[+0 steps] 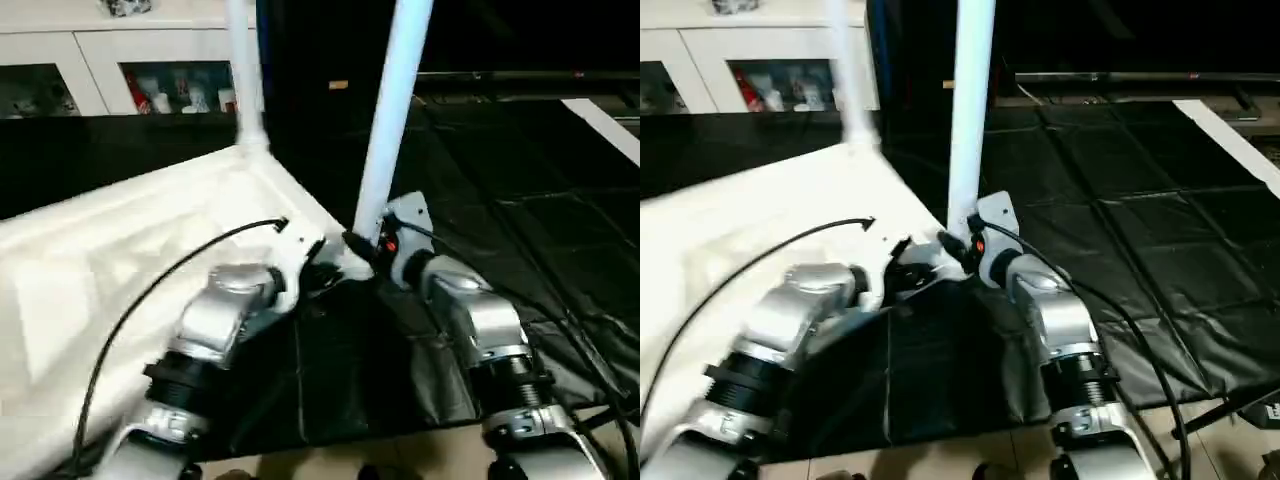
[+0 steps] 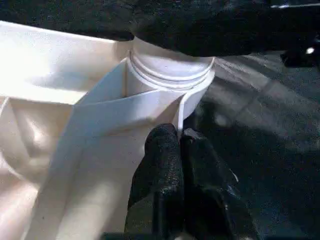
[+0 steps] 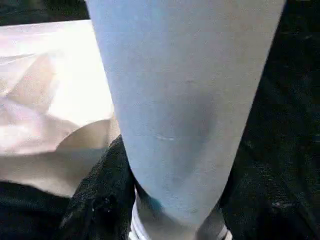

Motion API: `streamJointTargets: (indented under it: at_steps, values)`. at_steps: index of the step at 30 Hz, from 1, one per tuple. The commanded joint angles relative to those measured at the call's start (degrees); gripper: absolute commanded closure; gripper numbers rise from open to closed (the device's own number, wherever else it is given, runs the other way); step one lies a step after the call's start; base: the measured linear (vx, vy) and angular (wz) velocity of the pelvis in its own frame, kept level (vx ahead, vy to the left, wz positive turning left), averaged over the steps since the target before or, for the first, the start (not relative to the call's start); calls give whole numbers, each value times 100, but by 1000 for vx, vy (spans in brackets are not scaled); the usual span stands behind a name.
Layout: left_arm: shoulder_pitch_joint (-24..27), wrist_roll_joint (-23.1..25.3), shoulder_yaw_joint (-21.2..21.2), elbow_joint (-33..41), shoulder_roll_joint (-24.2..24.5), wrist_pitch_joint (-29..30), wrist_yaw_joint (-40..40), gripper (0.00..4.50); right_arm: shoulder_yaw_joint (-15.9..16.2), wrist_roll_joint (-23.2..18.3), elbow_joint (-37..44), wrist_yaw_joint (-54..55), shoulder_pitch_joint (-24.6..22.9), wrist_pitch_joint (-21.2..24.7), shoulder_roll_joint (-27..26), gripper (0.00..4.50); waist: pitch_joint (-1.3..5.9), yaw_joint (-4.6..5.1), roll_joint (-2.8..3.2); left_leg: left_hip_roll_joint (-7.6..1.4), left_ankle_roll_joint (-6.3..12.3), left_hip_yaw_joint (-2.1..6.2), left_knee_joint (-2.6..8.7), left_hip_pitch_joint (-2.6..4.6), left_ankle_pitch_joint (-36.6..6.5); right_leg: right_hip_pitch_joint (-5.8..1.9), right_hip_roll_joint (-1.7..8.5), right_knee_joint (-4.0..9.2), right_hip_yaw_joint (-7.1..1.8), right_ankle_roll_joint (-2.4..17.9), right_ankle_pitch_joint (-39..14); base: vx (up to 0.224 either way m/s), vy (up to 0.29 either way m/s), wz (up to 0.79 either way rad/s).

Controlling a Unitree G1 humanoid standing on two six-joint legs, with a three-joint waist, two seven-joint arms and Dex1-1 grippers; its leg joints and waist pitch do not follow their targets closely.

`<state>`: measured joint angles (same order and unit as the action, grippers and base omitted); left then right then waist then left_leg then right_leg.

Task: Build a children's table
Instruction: Rotate leg to tighten

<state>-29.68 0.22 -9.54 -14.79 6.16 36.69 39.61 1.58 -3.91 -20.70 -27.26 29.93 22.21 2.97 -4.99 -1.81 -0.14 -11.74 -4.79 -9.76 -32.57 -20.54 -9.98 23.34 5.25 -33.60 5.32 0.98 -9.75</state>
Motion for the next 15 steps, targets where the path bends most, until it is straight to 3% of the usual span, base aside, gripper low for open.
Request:
streamJointTargets:
  at_steps: [1, 6, 15]
  values:
    - [-74, -166, -131, 270, -227, 4, -95, 450, 571, -129, -185, -291, -175, 197, -504, 252, 366, -54, -4, -91, 262, 8, 377, -25, -1176, -284, 267, 427, -278, 978, -1544, 0, 0, 0]
    - [-36, -117, -173, 325, -140, -19, -63, 450, 434, -186, -135, -326, -168, 119, -524, 197, 383, -74, 6, -89, 379, -8, 358, -31, -813, -329, 268, 381, -277, 1149, -1106, 0, 0, 0]
    - [93, -171, -346, 362, 531, -441, 747, 450, 332, -473, 107, -1061, -280, -64, 18, 124, 352, -67, 18, -105, 313, -5, 385, -8, -1034, -322, 265, 399, -281, 1144, -1309, 0, 0, 0]
